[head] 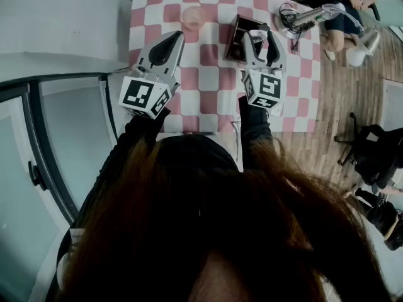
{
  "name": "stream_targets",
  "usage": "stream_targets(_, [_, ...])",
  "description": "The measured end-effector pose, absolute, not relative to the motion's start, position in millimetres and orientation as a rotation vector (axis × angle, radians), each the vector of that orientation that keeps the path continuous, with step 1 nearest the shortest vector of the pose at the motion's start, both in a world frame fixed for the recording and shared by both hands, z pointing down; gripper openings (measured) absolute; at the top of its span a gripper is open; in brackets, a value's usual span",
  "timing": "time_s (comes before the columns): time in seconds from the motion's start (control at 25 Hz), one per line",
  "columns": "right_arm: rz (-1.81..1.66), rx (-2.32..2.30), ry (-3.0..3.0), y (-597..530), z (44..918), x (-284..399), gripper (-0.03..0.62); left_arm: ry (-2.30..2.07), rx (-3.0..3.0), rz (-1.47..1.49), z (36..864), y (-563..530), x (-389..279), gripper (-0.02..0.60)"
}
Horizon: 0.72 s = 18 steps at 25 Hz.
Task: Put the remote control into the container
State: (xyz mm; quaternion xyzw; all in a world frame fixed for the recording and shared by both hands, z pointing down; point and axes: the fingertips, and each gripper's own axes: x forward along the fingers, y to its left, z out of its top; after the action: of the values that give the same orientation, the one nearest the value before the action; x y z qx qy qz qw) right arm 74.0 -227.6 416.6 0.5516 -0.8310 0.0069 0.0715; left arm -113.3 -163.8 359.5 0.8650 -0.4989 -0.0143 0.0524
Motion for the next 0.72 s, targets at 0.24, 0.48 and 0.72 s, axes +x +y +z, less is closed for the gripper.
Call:
stream_targets(0.24, [-0.112, 1.716, -2.549, -217.4, 375.0, 83.1, 0.04, -1.536, 2.648, -0.08, 345.5, -161.4, -112.1, 0.009])
stream_targets(0.48, [-0.175, 1.732, -2.607, -199.8, 343.7, 91.2, 0.018, -1.557, 2.676, -0.112, 329.4, -153.3, -109.2, 0.009])
stream_targets(0.72, [-0.206, 1.705, -2.647, -179.0, 322.7, 92.1, 0.018, -1.585, 2.682, -0.142, 320.2, -142.1, -106.7, 0.009])
